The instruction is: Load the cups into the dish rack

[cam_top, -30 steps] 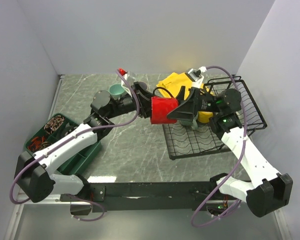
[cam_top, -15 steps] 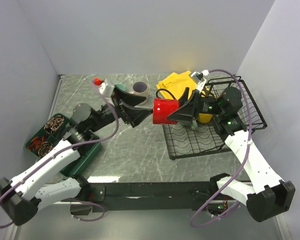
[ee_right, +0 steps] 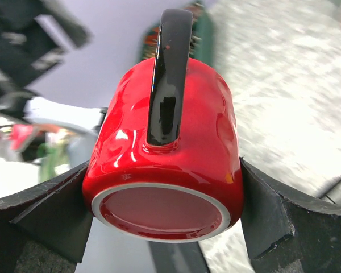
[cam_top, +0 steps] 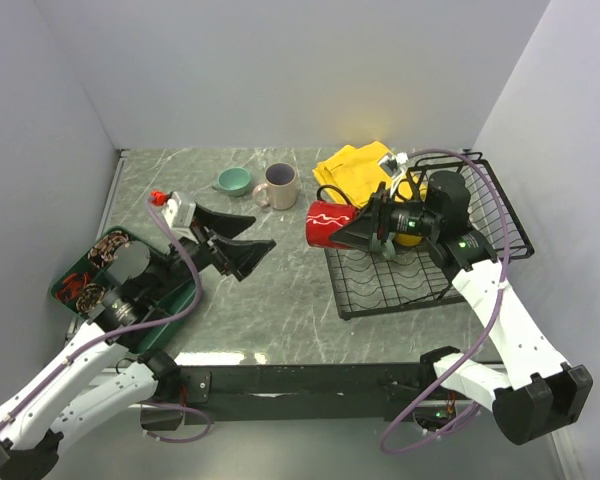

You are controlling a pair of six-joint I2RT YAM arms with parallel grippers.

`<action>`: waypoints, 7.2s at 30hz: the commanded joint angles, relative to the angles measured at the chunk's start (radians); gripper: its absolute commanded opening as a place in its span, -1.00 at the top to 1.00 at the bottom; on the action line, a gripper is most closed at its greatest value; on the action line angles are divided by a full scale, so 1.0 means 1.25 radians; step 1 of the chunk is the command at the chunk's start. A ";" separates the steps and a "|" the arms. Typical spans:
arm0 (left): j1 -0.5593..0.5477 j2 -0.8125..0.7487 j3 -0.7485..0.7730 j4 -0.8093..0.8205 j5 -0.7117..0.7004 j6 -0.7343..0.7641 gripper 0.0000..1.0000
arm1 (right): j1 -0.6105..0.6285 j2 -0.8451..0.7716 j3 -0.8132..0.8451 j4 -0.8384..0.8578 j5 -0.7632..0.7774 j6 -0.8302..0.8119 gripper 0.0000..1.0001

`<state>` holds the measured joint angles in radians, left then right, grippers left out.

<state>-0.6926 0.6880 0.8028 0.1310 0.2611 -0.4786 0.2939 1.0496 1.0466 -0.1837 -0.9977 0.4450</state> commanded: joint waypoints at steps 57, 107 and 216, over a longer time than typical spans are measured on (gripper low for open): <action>0.003 -0.224 -0.135 -0.140 -0.117 -0.010 -0.79 | 0.139 0.433 0.209 -0.400 0.774 -0.479 0.54; 0.003 -0.263 -0.154 -0.158 -0.123 -0.025 -0.82 | 0.151 0.657 0.440 -0.451 0.828 -0.527 -0.71; 0.270 0.403 0.187 -0.256 0.007 -0.119 -0.93 | 0.001 0.180 0.323 -0.485 0.295 -0.701 -1.00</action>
<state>-0.4923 1.0519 0.9463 -0.1654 0.0910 -0.5934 0.3820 1.3922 1.5276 -0.9119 -0.3992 -0.4305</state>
